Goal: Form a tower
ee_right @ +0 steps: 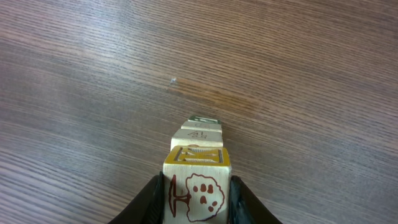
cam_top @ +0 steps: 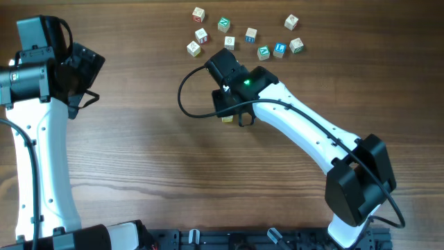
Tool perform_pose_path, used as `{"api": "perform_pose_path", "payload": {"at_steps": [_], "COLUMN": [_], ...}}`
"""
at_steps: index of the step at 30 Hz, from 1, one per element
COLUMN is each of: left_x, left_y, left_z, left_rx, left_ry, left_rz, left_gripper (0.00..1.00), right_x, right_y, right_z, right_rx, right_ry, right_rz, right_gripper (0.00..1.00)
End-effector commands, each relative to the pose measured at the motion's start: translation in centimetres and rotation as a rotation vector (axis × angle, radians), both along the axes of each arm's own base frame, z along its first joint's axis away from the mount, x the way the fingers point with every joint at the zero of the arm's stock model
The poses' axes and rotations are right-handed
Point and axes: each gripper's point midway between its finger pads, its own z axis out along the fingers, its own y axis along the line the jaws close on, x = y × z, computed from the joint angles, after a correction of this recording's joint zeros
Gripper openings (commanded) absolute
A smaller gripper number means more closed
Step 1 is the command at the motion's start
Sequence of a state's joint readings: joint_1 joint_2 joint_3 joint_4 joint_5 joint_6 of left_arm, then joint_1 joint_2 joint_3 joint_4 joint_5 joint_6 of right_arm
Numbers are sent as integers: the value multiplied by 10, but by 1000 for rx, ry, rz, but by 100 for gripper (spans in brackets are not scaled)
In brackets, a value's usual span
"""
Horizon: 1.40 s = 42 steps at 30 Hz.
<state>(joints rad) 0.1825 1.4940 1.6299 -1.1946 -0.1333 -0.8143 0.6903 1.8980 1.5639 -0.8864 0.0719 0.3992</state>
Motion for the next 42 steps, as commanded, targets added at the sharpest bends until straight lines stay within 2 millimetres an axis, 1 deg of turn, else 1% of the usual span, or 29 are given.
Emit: {"api": "perform_pose_path", "payload": {"at_steps": [1,15,18,24,26,32,35,39,42], "left_x": [-2,-2,-2,-2,-2,-2,-2,-2,-2], "left_y": [2,3,2,2,2,2,3,2,2], "left_z": [7,7,7,7,7,7,7,7,7], "left_rx": [7,7,7,7,7,7,7,7,7], "left_ry": [-21,-20,-20,-20,-20,-20,-20,-20,-21], "left_rz": [12,13,12,12,12,12,13,12,12], "left_gripper": [100,100,100,100,100,100,100,100,100], "right_x": [4,6,6,5,5,5,5,5,5], "right_y": [1,4,8,7,7,7,7,7,7], "right_z": [22,24,25,25,25,24,24,24,24], "right_rx": [30,44,55,53,54,54,55,55,55], "right_ry": [-39,-53,-52,-50,-49,-49,-50,-50,-51], "right_rz": [4,9,36,35,32,31,32,32,32], "right_gripper": [24,23,23,23,26,26,36,39,45]}}
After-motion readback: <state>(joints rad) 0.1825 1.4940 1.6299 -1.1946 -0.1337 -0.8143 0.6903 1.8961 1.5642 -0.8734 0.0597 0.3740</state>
